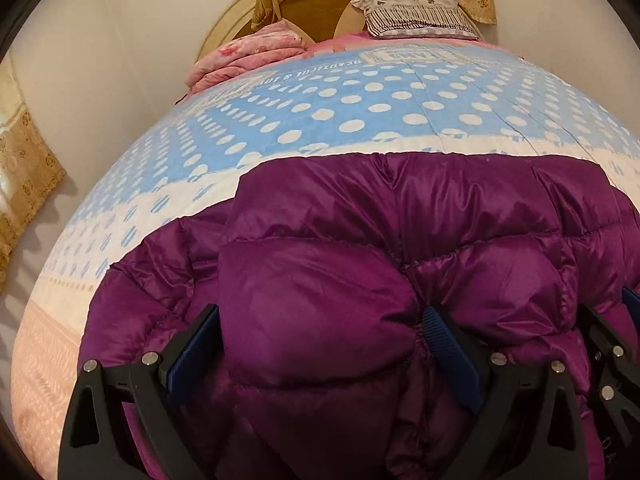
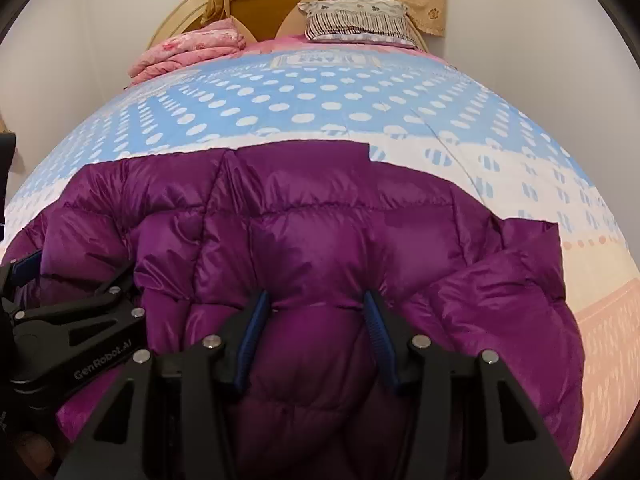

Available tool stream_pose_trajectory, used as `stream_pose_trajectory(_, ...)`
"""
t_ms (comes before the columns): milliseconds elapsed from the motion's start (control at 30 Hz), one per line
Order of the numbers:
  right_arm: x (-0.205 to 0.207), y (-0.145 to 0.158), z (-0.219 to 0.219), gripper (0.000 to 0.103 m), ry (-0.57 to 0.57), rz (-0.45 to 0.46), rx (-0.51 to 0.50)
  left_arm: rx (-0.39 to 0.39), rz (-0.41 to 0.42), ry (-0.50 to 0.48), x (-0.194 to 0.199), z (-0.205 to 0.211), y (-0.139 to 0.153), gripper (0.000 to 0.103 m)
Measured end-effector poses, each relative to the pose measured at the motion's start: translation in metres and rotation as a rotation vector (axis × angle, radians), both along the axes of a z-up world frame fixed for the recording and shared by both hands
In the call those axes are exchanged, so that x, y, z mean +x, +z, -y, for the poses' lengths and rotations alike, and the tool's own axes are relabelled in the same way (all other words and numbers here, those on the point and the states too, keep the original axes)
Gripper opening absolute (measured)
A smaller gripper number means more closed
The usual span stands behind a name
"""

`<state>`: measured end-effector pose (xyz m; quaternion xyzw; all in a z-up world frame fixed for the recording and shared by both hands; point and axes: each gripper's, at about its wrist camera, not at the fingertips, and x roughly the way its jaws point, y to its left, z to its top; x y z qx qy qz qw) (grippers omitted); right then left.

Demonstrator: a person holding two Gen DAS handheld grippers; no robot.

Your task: Fold large clothes

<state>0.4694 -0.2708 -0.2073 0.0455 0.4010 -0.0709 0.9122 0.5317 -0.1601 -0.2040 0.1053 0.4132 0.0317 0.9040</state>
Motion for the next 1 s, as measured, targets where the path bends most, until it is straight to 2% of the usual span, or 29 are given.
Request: stream_pose_trajectory(1000,0.0118,-0.0038,-0.0072,0.057,-0.005,-0.011,-0.028,-0.008,-0.006,-0.011,0.0007,-0.0013,-0.0012,0.101)
